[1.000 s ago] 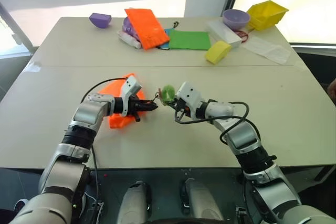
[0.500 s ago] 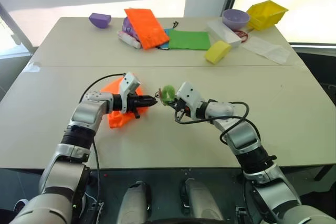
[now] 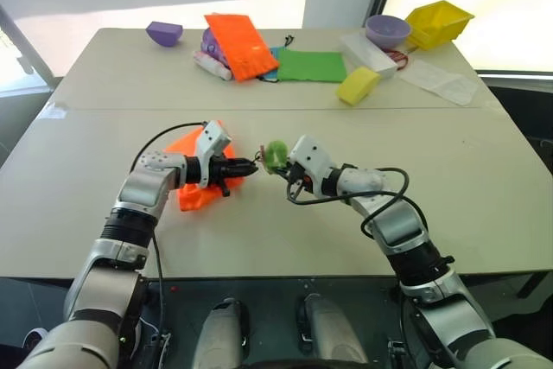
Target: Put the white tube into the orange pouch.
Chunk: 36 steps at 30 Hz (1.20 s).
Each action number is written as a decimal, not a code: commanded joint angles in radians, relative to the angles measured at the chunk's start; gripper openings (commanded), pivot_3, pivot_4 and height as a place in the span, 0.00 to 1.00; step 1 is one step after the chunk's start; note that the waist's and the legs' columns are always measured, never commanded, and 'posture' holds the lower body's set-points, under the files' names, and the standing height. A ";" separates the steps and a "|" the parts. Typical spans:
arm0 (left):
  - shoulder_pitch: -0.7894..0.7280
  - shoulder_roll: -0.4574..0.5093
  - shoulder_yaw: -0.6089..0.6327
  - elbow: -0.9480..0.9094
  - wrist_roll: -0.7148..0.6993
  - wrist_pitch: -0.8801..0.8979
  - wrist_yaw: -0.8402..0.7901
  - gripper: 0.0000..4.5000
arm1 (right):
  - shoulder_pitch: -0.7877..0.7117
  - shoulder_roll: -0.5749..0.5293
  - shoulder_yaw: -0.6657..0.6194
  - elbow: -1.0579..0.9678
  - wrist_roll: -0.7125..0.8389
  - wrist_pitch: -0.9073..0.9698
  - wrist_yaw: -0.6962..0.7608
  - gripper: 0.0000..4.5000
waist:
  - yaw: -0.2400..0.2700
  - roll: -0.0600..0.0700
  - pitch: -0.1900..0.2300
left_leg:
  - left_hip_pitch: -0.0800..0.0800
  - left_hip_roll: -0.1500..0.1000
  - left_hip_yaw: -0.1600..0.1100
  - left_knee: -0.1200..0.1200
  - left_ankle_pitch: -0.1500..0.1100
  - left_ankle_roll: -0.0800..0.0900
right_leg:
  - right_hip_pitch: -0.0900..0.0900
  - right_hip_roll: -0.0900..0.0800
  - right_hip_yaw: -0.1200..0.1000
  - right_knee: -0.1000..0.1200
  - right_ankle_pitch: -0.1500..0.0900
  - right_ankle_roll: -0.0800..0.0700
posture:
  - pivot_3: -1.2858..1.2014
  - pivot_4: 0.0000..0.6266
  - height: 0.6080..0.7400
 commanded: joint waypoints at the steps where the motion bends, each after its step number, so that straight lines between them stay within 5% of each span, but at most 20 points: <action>1: -0.005 0.002 0.028 -0.018 -0.006 -0.023 0.011 0.09 | -0.015 0.005 -0.003 -0.029 0.001 -0.015 0.001 0.00 | 0.000 0.000 0.000 | 0.000 0.000 0.000 0.000 0.000 0.000 | 0.000 0.000 0.000 0.000 0.000 0.000 | 0.52 0.24 1.00; 3: -0.003 0.003 0.029 -0.024 -0.009 -0.030 0.006 0.01 | -0.015 0.005 -0.002 -0.029 0.000 -0.015 0.000 0.00 | 0.000 0.000 0.000 | 0.000 0.000 0.000 0.000 0.000 0.000 | 0.000 0.000 0.000 0.000 0.000 0.000 | 0.52 0.24 1.00; 16: 0.030 0.039 0.003 -0.084 -0.012 0.027 -0.047 0.01 | -0.027 -0.003 -0.033 -0.010 -0.001 -0.027 -0.016 0.00 | -0.001 0.000 0.000 | 0.000 0.000 0.000 0.000 0.000 0.000 | 0.000 0.000 0.000 0.000 0.000 0.000 | 0.52 0.24 1.00; 36: 0.214 0.361 -0.023 -0.383 -0.017 0.050 -0.242 0.01 | -0.132 -0.044 -0.161 0.214 -0.037 -0.111 -0.167 0.00 | -0.004 0.000 0.000 | -0.001 0.001 0.002 -0.002 0.000 0.000 | -0.003 -0.001 0.001 0.000 -0.002 -0.003 | 0.52 0.24 1.00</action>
